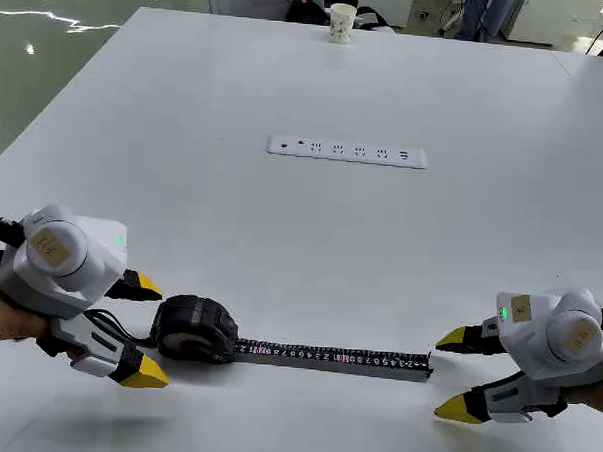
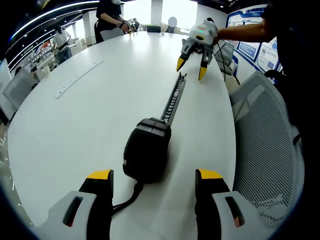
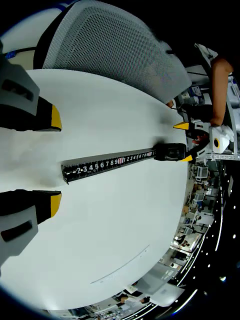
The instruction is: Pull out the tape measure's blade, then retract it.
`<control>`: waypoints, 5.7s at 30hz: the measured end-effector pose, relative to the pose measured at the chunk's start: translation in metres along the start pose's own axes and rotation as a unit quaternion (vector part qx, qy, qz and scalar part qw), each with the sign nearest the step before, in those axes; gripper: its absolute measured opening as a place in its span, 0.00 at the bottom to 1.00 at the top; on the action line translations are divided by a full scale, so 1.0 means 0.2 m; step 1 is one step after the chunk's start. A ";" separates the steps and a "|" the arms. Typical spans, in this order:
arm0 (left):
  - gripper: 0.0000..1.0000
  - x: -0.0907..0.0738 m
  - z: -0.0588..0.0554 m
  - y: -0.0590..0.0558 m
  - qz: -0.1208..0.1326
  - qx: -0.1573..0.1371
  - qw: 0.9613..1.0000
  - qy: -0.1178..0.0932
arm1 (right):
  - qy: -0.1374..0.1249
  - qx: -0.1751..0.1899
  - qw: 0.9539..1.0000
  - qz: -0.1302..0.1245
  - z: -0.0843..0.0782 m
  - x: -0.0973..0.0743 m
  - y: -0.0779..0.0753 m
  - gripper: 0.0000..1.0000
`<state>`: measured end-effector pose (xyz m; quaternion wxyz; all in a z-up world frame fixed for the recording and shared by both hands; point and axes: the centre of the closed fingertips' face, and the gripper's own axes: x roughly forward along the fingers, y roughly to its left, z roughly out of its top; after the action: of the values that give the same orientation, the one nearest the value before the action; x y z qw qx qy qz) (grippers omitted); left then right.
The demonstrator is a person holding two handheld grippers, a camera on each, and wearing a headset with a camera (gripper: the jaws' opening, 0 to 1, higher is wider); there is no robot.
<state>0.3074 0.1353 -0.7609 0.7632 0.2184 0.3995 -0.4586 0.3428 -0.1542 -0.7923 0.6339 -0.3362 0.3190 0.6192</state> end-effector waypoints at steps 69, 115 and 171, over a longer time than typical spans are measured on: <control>0.99 -0.07 0.04 -0.34 0.130 -0.196 0.964 -0.123 | -0.108 0.231 0.960 -0.117 0.23 -0.04 0.35 0.99; 0.99 -0.17 0.17 -0.37 0.260 -0.262 0.916 -0.155 | -0.165 0.355 0.887 -0.244 0.42 -0.16 0.34 0.99; 0.99 -0.07 0.17 -0.19 0.274 -0.317 0.898 -0.138 | -0.143 0.319 0.917 -0.190 0.37 -0.10 0.27 0.95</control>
<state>0.2835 0.1001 -0.7280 0.9348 0.0005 0.3389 -0.1059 0.2872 -0.1047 -0.7359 0.8521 -0.0777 0.3356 0.3940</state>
